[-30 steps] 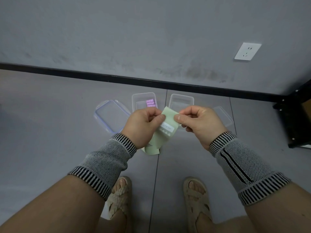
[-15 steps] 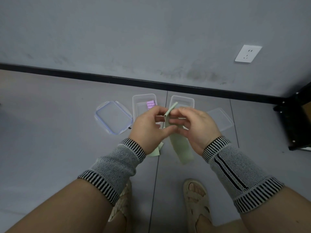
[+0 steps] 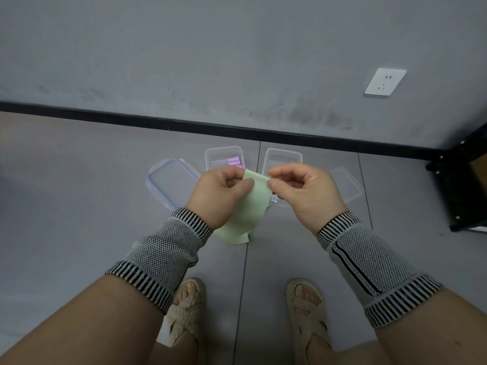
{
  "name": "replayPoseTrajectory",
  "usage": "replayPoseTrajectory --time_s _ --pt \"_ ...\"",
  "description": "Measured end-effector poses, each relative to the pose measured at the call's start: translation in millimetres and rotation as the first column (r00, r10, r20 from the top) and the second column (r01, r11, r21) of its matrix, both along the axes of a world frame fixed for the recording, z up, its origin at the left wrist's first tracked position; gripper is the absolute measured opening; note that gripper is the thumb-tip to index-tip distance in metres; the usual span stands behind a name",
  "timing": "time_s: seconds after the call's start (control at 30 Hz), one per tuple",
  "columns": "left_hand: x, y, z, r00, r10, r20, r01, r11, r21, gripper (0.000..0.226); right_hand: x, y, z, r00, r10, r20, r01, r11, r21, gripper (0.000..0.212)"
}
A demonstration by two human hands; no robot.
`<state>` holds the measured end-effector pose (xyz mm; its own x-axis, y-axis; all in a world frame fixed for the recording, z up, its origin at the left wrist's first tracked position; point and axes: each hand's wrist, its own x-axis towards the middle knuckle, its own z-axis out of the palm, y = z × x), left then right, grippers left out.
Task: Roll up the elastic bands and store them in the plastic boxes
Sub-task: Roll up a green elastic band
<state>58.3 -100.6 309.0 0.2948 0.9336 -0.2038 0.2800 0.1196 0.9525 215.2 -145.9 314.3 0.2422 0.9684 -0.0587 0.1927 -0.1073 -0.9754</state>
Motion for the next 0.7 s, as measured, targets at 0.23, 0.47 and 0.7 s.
replayPoseTrajectory --time_s 0.23,0.47,0.7 --pt "-0.2 -0.9 4.6 0.994 0.034 0.103 -0.015 0.984 -0.18 0.021 -1.3 -0.2 0.1 0.997 0.022 -0.079 -0.024 1.0 -0.016 0.019" --pt "0.8 -3.3 8.0 0.995 -0.025 0.099 0.047 0.972 -0.228 0.021 -1.7 0.1 -3.0 0.997 0.073 -0.027 -0.074 0.997 -0.029 0.02" --pt "-0.3 -3.2 6.9 0.993 -0.067 0.097 0.085 0.977 -0.193 0.012 -3.2 0.0 -2.6 0.995 0.101 -0.022 -0.101 0.995 0.006 0.019"
